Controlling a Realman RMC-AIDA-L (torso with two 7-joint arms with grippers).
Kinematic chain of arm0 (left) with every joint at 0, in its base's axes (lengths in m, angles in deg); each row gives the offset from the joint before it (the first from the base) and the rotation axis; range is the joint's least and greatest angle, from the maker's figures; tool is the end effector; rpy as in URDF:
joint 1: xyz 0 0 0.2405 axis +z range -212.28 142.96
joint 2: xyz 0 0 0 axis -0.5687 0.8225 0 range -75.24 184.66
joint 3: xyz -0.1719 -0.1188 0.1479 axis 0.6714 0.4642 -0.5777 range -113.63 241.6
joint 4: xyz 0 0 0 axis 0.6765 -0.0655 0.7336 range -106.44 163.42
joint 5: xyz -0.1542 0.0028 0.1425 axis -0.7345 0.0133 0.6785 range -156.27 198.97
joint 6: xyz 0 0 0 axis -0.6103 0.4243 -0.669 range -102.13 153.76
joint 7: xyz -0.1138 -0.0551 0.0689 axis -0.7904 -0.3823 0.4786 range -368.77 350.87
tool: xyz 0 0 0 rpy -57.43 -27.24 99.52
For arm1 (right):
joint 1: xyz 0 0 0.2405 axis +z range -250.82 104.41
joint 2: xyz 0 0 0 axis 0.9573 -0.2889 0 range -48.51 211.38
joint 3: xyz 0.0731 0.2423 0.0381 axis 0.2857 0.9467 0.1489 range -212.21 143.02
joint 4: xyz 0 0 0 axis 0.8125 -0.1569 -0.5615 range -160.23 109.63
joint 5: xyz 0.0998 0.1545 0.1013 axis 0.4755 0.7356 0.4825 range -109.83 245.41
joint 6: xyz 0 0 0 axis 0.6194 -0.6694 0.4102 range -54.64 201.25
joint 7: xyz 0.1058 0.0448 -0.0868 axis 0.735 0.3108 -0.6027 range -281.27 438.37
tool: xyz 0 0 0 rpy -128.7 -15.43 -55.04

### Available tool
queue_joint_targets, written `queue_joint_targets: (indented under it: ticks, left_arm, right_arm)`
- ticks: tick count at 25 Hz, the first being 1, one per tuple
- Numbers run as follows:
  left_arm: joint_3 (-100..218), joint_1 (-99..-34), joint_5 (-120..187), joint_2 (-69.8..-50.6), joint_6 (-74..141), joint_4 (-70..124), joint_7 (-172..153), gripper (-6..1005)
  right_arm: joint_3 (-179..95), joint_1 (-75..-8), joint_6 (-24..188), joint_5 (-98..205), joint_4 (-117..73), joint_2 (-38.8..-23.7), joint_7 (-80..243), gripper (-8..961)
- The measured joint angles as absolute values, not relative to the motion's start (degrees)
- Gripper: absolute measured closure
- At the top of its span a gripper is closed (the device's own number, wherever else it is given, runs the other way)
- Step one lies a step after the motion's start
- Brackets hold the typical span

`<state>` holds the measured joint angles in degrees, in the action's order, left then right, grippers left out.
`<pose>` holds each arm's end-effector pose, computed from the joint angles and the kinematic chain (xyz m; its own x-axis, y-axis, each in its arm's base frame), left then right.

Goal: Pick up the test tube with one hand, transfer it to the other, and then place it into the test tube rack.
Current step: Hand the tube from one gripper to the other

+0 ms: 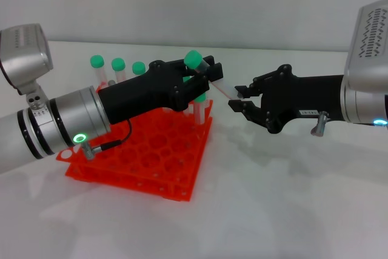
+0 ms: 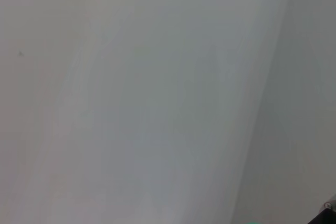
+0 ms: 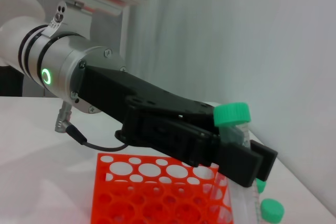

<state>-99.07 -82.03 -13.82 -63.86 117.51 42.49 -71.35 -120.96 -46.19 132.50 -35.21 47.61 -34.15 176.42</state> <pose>-0.2036 0.3661 -0.0239 0.5724 0.2207 0.7897 0.4732 -0.8755 -0.0983 0.1315 0.3703 -0.0110 0.9613 0.0303 -0.2739 -0.0861 -0.9112 -0.4029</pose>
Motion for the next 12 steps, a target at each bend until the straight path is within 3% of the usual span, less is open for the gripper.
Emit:
queue_joint_targets:
  ticks: [9,12]
  left_arm:
    - [-98.99,-82.39,-14.22,-63.82,117.50,42.71,-70.91,786]
    - [-98.99,-82.50,-14.67,-63.82,117.60,42.81,-70.85,787]
  right_arm:
    - [-122.29,-46.04,131.54,-36.09,47.20,-34.05,176.11,748]
    - [-122.83,-45.80,130.75,-36.17,46.54,-34.01,176.10,689]
